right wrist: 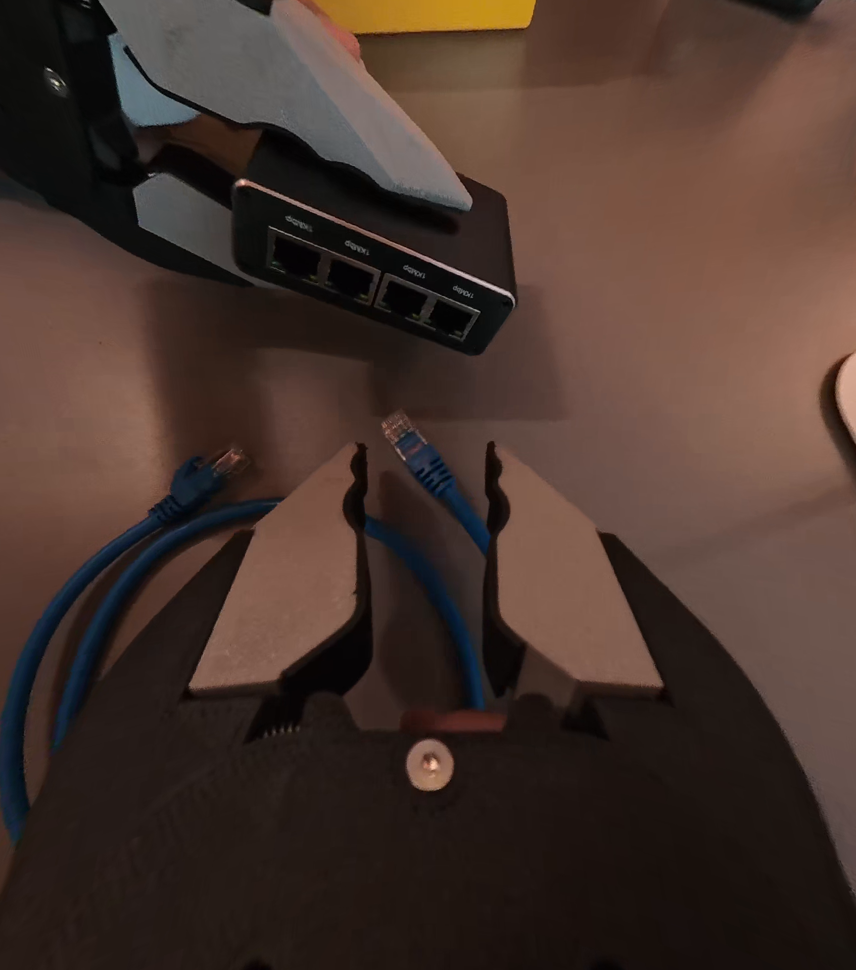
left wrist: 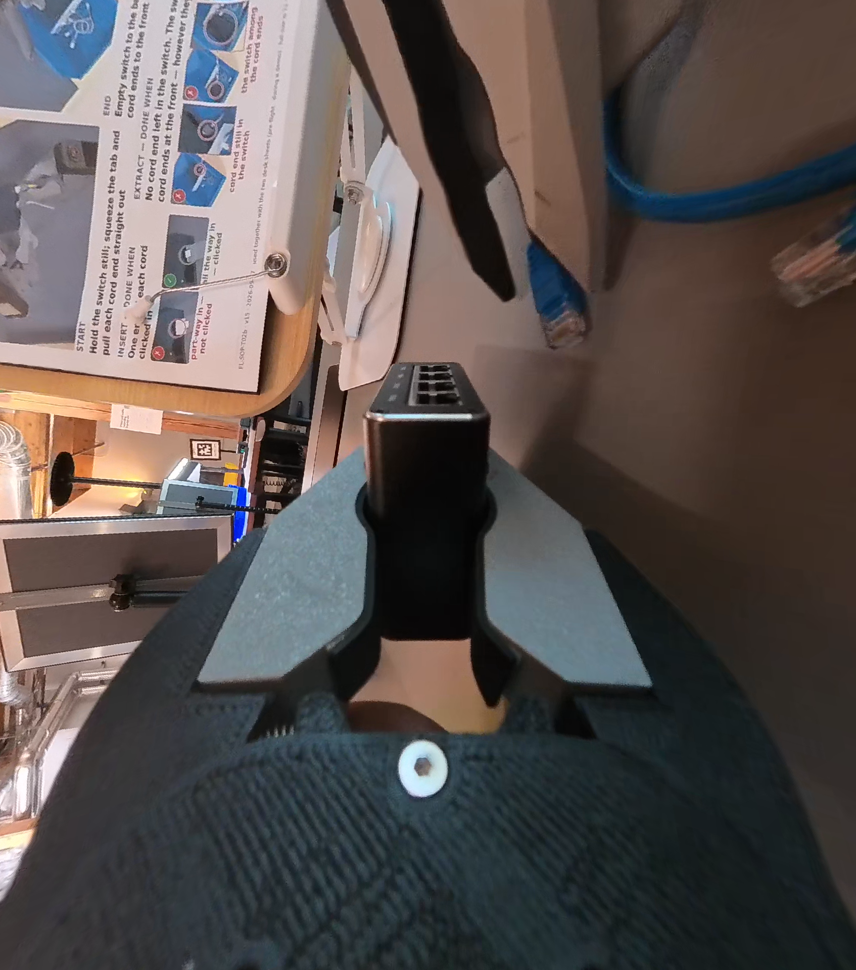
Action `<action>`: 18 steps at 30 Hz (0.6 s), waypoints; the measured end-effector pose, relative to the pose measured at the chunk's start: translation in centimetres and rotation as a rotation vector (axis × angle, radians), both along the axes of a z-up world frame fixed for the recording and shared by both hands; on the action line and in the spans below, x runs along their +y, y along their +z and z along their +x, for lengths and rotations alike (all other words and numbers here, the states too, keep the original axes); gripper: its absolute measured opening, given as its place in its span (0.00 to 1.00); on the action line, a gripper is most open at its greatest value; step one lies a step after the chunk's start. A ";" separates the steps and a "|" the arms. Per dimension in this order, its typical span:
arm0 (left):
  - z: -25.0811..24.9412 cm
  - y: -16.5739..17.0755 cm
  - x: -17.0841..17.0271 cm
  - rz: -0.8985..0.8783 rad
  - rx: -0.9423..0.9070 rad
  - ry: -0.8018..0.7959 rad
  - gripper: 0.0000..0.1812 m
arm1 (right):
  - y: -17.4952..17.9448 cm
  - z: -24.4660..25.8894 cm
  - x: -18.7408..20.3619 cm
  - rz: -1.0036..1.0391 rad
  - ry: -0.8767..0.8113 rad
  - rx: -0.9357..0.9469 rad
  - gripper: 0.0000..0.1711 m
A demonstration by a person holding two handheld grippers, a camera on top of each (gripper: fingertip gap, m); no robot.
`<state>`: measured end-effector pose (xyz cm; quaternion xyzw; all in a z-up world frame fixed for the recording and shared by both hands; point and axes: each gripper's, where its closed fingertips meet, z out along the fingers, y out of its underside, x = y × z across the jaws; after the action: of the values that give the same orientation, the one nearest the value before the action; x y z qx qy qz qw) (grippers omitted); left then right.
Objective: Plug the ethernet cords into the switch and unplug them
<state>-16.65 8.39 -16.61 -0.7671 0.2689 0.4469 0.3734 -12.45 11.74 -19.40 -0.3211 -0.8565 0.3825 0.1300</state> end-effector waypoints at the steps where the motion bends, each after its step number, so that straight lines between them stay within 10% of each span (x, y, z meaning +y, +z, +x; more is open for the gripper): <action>1: 0.0 0.0 0.0 0.000 -0.001 -0.001 0.18 | -0.3 0.1 -0.1 0.006 0.006 -0.017 0.23; 18: -1.4 0.4 0.1 -0.022 0.169 0.079 0.18 | 3.2 -1.1 -0.9 -0.164 -0.244 -0.084 0.09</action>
<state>-18.09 8.49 -16.19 -0.7407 0.2740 0.5216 0.3229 -13.52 10.89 -16.23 -0.4479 -0.7818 0.4189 0.1127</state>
